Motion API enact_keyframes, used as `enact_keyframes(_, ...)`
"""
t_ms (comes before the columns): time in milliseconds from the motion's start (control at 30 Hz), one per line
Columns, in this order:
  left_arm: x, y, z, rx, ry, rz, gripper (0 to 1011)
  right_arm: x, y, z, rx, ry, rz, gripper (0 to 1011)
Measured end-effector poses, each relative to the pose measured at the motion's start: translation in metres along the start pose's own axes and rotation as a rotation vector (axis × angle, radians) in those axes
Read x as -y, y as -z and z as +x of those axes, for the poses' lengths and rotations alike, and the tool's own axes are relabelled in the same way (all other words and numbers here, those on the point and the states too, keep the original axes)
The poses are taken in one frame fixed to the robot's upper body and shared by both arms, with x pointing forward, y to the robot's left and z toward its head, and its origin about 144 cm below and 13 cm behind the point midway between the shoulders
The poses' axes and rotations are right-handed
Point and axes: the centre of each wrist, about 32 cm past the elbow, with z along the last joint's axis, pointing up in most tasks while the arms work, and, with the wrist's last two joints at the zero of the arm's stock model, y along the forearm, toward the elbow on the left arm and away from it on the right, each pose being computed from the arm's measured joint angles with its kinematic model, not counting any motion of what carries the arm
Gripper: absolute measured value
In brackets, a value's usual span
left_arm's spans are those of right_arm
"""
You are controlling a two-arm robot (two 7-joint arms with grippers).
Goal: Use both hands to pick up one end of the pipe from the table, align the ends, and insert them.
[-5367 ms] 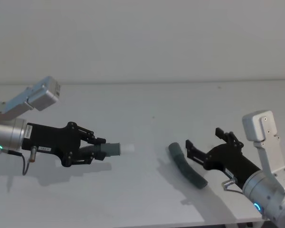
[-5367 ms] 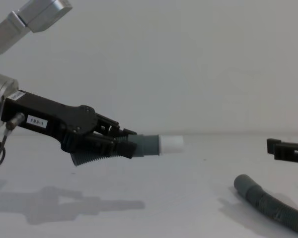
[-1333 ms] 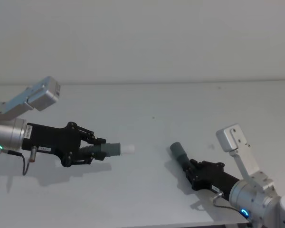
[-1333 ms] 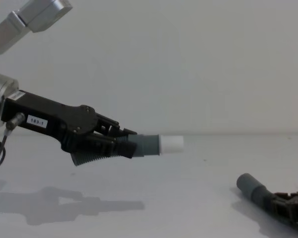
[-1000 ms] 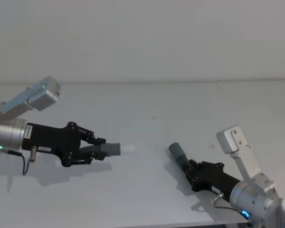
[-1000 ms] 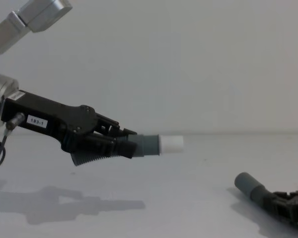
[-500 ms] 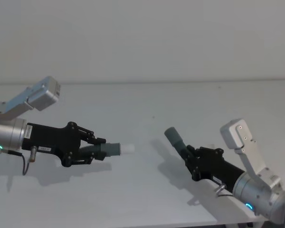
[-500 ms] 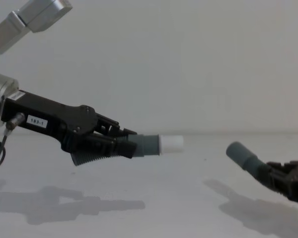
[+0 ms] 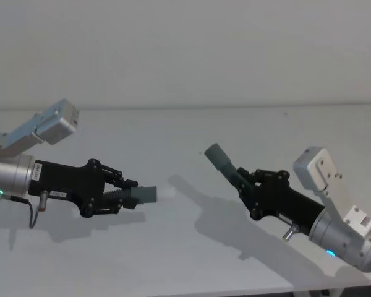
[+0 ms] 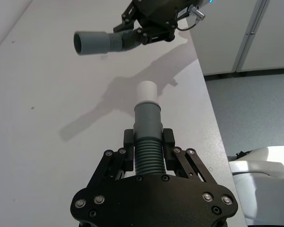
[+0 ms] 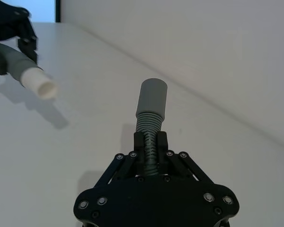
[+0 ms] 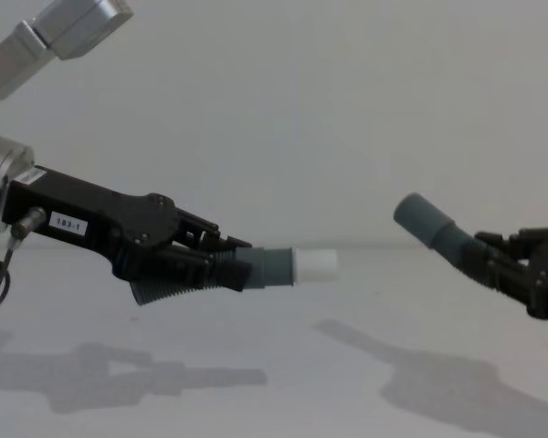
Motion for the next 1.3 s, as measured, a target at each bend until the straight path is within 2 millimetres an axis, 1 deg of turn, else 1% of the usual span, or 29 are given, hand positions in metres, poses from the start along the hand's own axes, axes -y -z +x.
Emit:
enact_keyframes(533, 0.000, 0.000, 0.000, 0.000, 0.000, 0.000, 322, -0.002, -0.004, 0.034, 0.253, -0.153, 0.181, 135)
enact_keyframes(733, 0.000, 0.000, 0.000, 0.000, 0.000, 0.000, 322, -0.004, -0.005, 0.048, 0.356, -0.227, 0.243, 134)
enact_keyframes(800, 0.000, 0.000, 0.000, 0.000, 0.000, 0.000, 322, -0.006, -0.006, 0.056, 0.411, -0.267, 0.273, 134)
enact_keyframes(833, 0.000, 0.000, 0.000, 0.000, 0.000, 0.000, 322, -0.006, -0.006, 0.056, 0.411, -0.267, 0.273, 134)
enact_keyframes(1100, 0.000, 0.000, 0.000, 0.000, 0.000, 0.000, 322, -0.010, -0.006, 0.077, 0.565, -0.377, 0.340, 126)
enact_keyframes(1300, 0.000, 0.000, 0.000, 0.000, 0.000, 0.000, 322, -0.011, -0.004, 0.086, 0.645, -0.420, 0.359, 126)
